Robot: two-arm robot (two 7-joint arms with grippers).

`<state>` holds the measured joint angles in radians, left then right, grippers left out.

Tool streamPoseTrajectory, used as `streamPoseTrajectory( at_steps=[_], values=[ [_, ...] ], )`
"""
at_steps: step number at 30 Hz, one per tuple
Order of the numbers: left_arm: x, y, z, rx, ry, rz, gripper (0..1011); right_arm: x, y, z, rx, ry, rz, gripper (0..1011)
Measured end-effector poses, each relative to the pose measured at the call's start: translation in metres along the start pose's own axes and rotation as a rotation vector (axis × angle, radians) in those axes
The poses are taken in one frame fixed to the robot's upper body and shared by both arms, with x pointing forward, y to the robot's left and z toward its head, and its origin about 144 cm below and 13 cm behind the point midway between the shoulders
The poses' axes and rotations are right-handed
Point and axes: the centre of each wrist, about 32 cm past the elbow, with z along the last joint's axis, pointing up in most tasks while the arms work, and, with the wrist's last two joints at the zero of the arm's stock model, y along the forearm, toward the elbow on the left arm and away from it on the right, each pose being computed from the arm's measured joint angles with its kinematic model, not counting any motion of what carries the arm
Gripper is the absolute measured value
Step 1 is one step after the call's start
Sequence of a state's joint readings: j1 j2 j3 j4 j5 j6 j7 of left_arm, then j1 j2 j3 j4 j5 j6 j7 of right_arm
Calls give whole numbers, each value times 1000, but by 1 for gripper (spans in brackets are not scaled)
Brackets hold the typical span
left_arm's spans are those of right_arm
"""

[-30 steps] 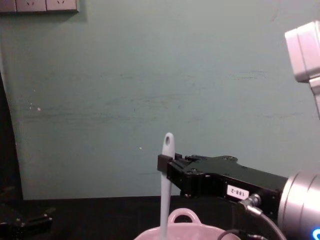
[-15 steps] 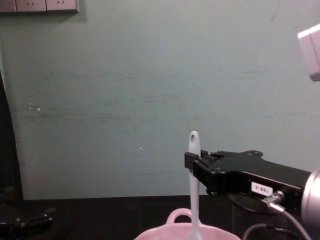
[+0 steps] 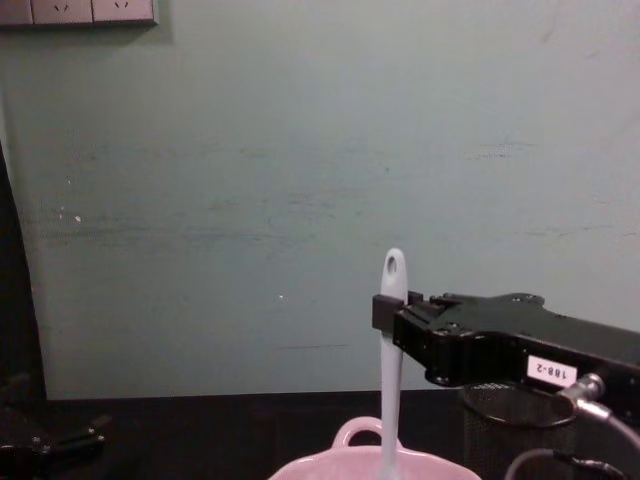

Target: Use the one hand to pick up the spoon and stir the clear water in the bowl.

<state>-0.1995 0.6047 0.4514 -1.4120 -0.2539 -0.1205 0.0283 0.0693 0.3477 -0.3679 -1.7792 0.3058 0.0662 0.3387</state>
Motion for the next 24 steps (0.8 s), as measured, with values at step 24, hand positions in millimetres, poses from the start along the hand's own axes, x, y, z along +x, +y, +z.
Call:
streamPoseTrajectory(
  at_steps=[24],
  values=[
    [0, 0, 0, 0, 0, 0, 1011, 22, -18, 49, 151, 148, -268, 117]
  ],
)
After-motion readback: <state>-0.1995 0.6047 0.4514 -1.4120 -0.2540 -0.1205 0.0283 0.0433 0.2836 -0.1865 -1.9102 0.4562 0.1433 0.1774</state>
